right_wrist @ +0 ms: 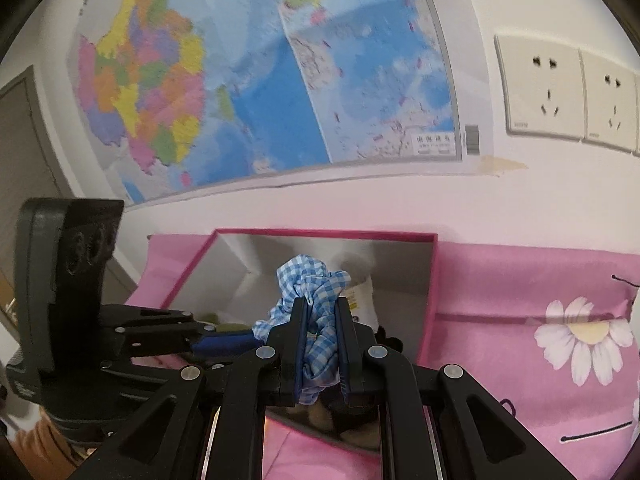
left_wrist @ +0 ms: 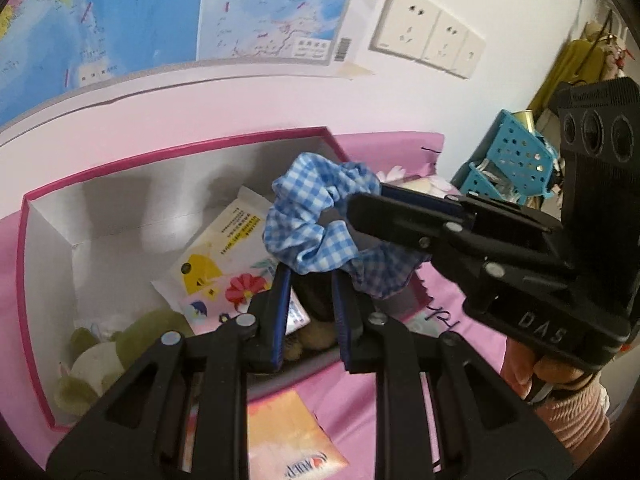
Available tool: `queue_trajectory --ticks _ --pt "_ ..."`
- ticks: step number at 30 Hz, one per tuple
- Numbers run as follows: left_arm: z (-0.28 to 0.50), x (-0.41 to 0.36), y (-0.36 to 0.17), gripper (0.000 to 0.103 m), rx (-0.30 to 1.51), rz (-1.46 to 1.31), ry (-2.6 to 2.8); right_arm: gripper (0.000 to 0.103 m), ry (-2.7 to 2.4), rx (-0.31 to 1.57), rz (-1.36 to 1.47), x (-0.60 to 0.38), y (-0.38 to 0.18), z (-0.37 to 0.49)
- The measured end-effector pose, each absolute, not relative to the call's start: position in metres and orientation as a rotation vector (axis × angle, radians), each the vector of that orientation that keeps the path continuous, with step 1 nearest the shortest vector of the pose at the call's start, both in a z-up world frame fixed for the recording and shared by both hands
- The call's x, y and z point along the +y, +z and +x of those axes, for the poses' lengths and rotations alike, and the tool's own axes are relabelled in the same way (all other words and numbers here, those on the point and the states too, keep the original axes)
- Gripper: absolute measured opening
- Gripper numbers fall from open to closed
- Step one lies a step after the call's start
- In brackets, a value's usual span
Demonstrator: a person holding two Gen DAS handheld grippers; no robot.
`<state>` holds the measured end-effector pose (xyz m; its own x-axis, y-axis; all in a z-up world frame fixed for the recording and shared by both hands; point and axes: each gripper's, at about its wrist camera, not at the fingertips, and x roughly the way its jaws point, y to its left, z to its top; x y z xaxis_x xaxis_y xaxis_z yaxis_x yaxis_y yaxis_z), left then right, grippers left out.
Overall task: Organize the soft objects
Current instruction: 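Carry the scrunchie with the right gripper and drop it into the box, then grasp the clear printed plastic pack with the right gripper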
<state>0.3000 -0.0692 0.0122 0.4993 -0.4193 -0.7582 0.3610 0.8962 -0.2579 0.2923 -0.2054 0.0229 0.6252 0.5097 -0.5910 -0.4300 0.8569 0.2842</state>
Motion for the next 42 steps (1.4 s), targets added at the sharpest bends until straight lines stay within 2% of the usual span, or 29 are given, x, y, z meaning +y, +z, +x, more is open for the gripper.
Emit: queue_trajectory --ticks 2,6,11,12,16,18,21,27,42 --pt "0.304 -0.070 0.007 0.023 0.946 -0.055 -0.447 0.019 0.500 0.729 0.101 -0.204 0.017 0.299" --pt "0.303 -0.068 0.003 0.023 0.946 -0.050 -0.429 0.031 0.434 0.735 0.059 -0.204 0.012 0.302" --pt "0.289 -0.064 0.009 0.024 0.913 -0.027 -0.421 0.033 0.392 0.713 0.054 -0.209 0.016 0.297" --pt "0.284 -0.062 0.011 0.026 0.902 -0.021 -0.417 0.033 0.396 0.708 0.063 -0.211 0.018 0.294" --pt "0.257 -0.048 0.024 0.045 0.851 -0.035 -0.454 0.034 0.444 0.674 0.089 -0.216 0.030 0.271" --pt "0.235 -0.036 0.034 0.046 0.796 -0.031 -0.456 0.035 0.520 0.664 0.120 -0.218 0.037 0.249" --pt "0.205 -0.014 0.041 0.053 0.750 -0.042 -0.458 0.037 0.625 0.663 0.138 -0.215 0.041 0.220" --pt "0.149 0.032 0.030 0.053 0.744 -0.066 -0.404 0.040 0.827 0.732 0.158 -0.197 0.031 0.162" --pt "0.059 0.104 -0.056 0.053 0.934 -0.203 -0.306 0.040 1.077 1.006 0.088 -0.116 -0.031 0.070"
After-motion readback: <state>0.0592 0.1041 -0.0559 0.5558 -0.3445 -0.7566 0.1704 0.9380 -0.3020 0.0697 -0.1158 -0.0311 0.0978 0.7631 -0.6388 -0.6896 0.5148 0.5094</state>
